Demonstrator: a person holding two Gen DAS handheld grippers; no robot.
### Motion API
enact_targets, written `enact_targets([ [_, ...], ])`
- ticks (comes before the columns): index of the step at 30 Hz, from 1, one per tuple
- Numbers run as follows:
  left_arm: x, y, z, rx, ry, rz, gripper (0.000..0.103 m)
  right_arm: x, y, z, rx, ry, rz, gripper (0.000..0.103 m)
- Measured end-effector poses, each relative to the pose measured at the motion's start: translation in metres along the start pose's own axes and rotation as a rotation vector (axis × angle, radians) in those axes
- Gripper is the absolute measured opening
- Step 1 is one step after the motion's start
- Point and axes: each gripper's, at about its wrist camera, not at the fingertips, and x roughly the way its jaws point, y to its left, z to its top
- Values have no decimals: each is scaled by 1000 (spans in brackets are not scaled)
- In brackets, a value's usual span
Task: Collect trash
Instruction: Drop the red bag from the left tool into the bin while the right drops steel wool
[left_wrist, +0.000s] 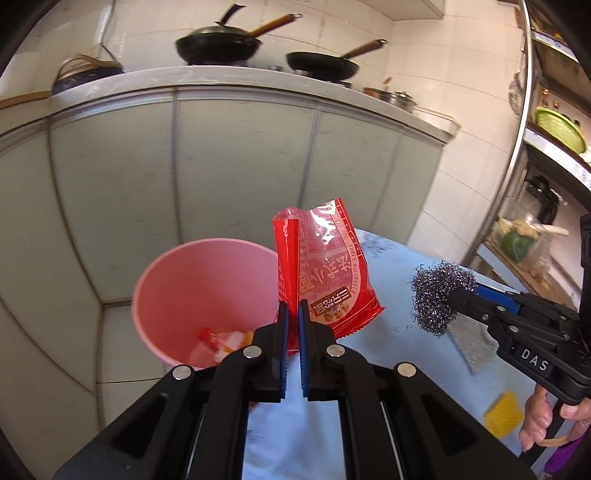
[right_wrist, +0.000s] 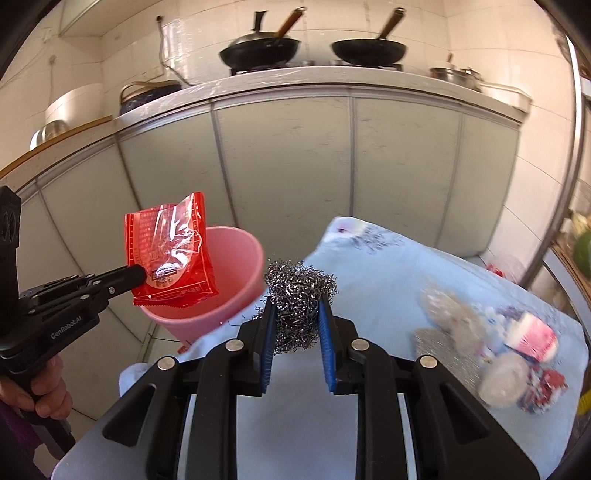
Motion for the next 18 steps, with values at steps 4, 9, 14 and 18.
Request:
enact_targets([
  [4,2,25,0,-23,-8,77,4,21,28,11,-39,9,49,22],
  [9,14,51,-5,-55,10,158,5,49,58,19,-80,29,93,22],
  [14,31,69,-12,-68,43,220,5,72,80,25,-119,43,104,22],
  [18,40,79,-17,-80,64,258,5,91,92,24,-127,70,107,22],
])
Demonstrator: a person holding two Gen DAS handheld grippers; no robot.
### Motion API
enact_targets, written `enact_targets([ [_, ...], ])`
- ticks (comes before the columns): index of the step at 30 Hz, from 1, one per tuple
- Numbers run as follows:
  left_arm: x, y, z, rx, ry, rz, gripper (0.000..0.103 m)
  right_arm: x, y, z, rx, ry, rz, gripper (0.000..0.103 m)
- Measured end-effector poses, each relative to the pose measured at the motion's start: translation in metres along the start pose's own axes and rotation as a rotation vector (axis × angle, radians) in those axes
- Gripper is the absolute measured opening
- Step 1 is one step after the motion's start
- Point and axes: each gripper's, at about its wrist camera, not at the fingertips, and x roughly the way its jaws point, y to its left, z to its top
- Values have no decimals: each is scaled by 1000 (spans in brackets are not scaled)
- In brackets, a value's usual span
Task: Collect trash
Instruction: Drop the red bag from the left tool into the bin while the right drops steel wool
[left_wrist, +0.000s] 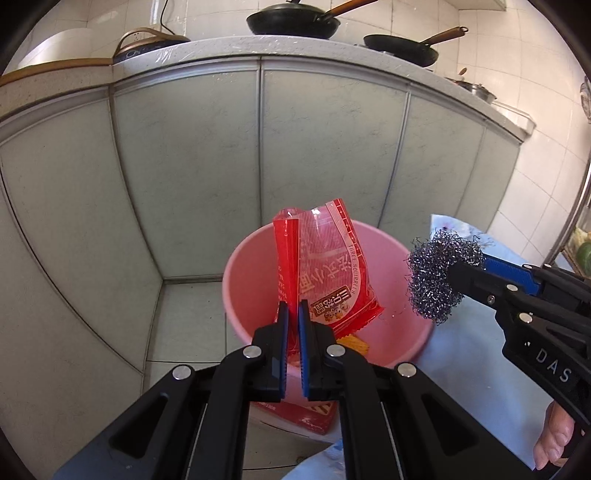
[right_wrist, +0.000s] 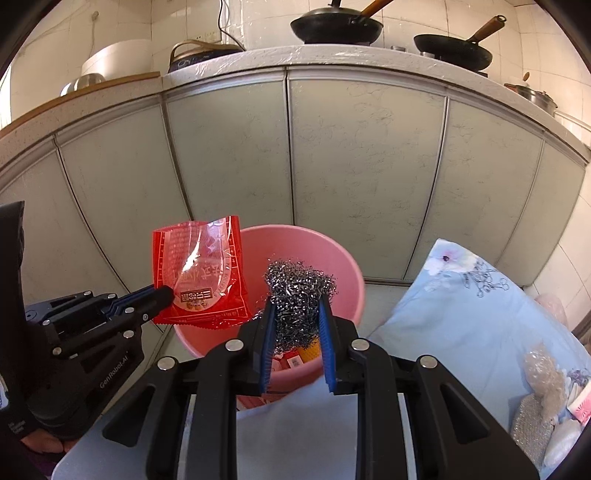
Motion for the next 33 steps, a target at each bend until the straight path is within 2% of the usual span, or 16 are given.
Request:
enact_targets([
  [12,35,0,-1,-12,59,57,5,43,3,-7,7,89,-5,22],
  [21,38,-2,-1,-7,63,68,7,59,1,-8,-2,130,-10,22],
  [23,39,-2,-1,-11,62,74,7,59,0,-7,4,133,0,25],
  [26,40,-1,-2,-17,73,76,12,61,-3,-8,8,140,-7,28],
  [29,39,-1,-2,-17,70,77,24,61,-6,-9,22,144,-1,30],
  [33,36,-1,-2,-18,57,83,31,56,-7,-8,33,123,10,45],
])
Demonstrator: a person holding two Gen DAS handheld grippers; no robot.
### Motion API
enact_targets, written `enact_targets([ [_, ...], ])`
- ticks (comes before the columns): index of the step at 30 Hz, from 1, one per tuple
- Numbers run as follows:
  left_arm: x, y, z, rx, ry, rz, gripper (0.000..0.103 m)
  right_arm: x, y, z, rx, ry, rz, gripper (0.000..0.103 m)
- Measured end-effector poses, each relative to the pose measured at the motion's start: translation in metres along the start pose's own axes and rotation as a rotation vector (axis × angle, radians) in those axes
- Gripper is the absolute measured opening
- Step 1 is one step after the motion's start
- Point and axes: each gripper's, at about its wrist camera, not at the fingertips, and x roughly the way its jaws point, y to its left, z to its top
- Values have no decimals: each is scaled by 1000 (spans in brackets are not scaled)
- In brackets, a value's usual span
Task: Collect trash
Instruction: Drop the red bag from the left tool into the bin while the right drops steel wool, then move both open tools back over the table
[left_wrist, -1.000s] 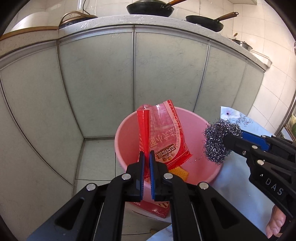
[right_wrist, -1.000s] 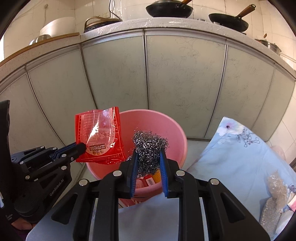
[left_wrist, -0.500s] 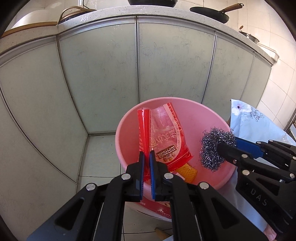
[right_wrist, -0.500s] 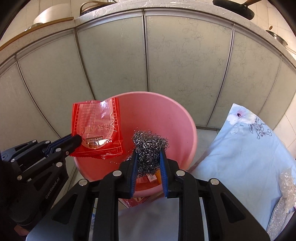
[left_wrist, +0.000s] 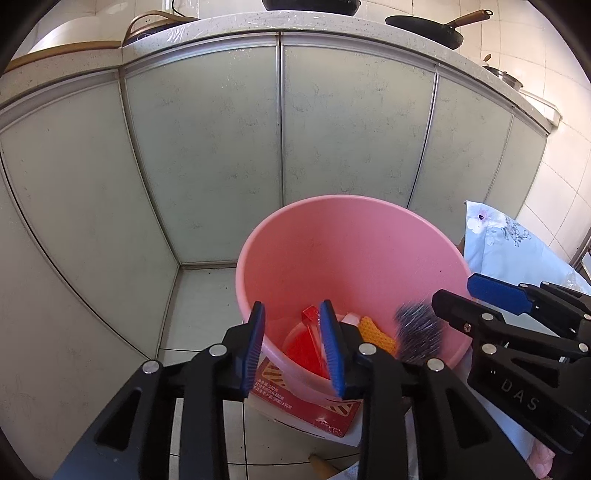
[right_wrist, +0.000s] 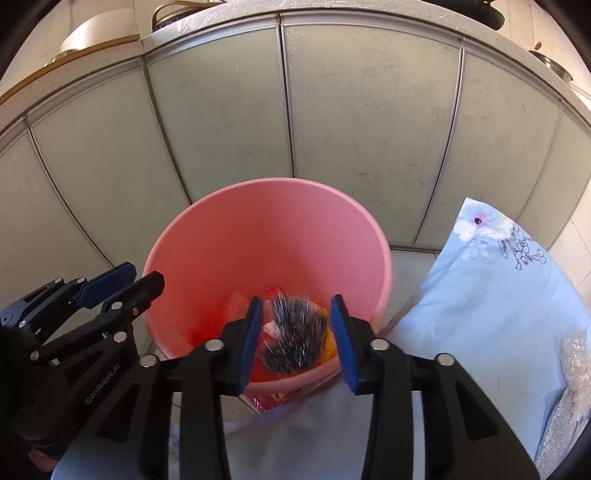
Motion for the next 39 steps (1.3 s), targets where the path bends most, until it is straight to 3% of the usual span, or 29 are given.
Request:
enact_targets([
  [11,-15,-1,3,5,-36,2,32,-18,-1,-2,-1,-38,3,46],
  [21,-49,-11,9,23,-90,-38,32,-61,-10,-10,14,-110,-10,46],
  [28,-75,-33,11,62,-126,-90,32,-96,-25,-22,34,-151,-39,46],
  [39,-98,-85,3,117,-126,-241,32,-143,-62,-63,85,-157,-112,46],
])
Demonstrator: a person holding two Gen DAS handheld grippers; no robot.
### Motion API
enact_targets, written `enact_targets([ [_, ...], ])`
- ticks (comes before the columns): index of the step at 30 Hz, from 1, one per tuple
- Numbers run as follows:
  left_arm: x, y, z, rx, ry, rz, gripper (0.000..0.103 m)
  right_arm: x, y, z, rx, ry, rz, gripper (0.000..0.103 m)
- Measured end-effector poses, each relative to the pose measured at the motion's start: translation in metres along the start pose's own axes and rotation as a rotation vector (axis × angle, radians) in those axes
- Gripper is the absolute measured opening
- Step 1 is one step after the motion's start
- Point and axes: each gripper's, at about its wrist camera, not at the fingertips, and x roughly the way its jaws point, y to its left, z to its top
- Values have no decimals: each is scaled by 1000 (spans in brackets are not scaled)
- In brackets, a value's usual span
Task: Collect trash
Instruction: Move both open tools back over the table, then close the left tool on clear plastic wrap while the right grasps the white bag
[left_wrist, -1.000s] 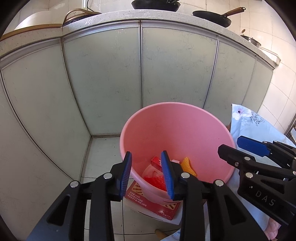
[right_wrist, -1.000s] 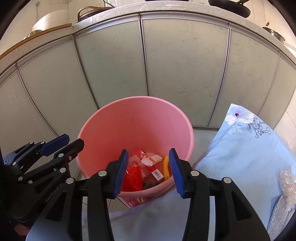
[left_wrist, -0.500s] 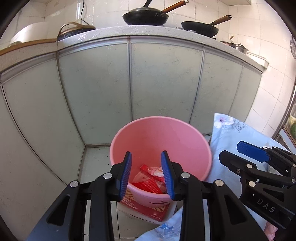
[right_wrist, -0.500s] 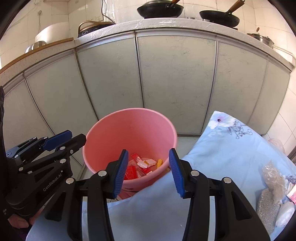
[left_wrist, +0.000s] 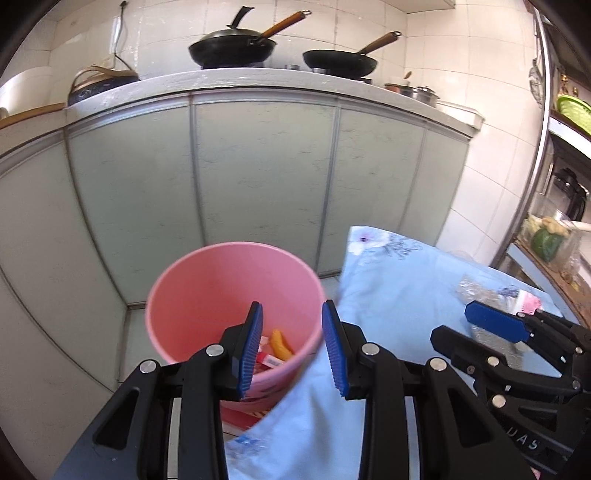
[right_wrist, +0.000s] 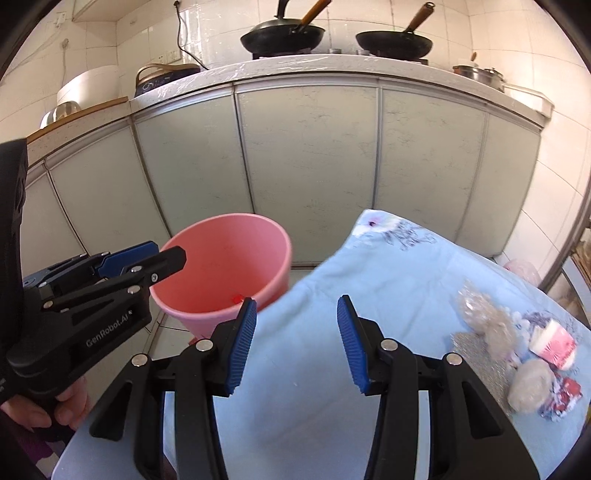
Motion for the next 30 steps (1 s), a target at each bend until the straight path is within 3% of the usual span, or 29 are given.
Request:
enact_targets([
  [4,2,-26,-5,28,29,-83,33,-14,-15,-22,17,11,-41,46],
  [8,7,-52,-10,65,52,-157,42,-29,-34,-47,46,25,-90,46],
  [15,21,-105,-24,133,126,-278,42,-58,-82,-83,129,32,-192,46],
  [21,31,-147,-35,205,172,-343,42,-74,-127,-107,251,31,-255,46],
  [26,48,-175,-40,203,245,-404,42,-82,-150,-119,316,17,-279,46],
  [30,63,-192,-36,212,250,-399,42,-85,-162,-124,335,9,-289,46],
])
